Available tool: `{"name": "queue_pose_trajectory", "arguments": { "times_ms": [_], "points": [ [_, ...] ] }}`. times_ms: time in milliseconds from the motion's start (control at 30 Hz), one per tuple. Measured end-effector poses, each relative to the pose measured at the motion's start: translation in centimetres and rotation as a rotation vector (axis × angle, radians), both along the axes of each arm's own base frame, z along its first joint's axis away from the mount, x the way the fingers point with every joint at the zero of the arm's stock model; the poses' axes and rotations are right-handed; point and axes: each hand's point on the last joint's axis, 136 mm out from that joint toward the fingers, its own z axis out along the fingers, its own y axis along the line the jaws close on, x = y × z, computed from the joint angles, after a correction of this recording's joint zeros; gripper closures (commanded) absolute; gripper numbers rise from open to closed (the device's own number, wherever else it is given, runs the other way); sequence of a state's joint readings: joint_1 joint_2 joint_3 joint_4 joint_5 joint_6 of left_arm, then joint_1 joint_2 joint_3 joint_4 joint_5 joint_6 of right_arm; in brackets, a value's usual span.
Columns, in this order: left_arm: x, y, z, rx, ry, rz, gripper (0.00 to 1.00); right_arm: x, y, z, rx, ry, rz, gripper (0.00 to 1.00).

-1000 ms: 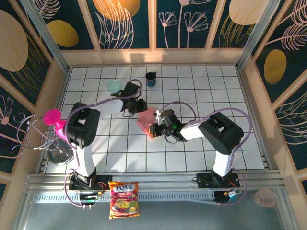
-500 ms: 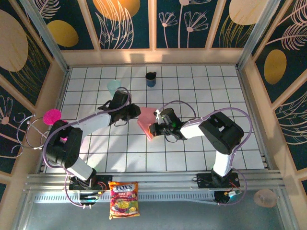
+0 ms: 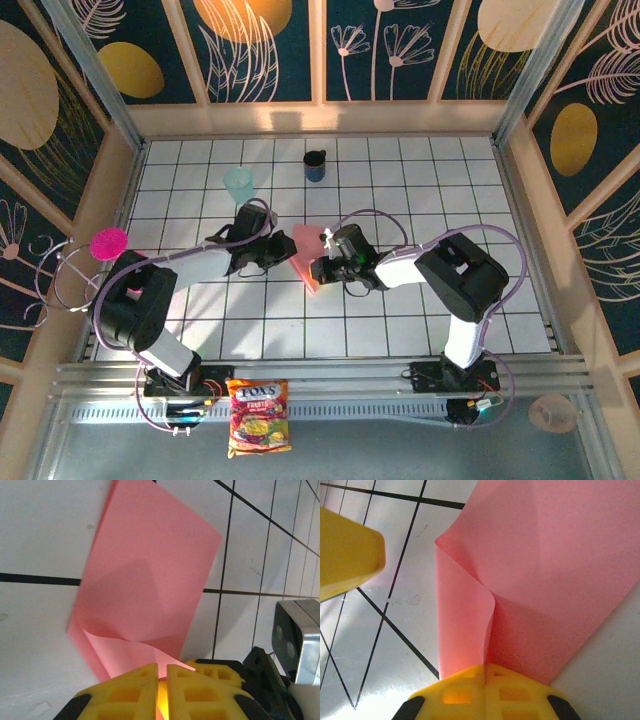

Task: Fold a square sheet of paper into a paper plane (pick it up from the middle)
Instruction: Third fold the triangle at the center of the table.

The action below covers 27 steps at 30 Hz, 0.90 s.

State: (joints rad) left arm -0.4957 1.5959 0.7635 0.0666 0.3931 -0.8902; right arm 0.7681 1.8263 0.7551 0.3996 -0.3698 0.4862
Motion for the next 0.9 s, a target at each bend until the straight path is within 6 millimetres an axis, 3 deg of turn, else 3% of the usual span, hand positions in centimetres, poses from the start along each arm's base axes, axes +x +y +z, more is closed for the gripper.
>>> {"name": "queue_pose_trajectory", "arguments": {
  "times_ms": [167,400,900],
  "points": [
    [-1.0,-1.3,-0.8,-0.012,0.028,-0.035,0.89,0.1,0.0,0.0,-0.006,0.009,-0.004,0.95],
    [-2.4,-1.5,-2.4,-0.008,0.084,-0.037,0.9,0.1,0.0,0.0,-0.011,0.014,-0.004,0.94],
    [-3.0,-1.4,-4.2,0.024,0.139,-0.018,0.91,0.1,0.0,-0.1,-0.011,0.029,-0.01,0.93]
  ]
}}
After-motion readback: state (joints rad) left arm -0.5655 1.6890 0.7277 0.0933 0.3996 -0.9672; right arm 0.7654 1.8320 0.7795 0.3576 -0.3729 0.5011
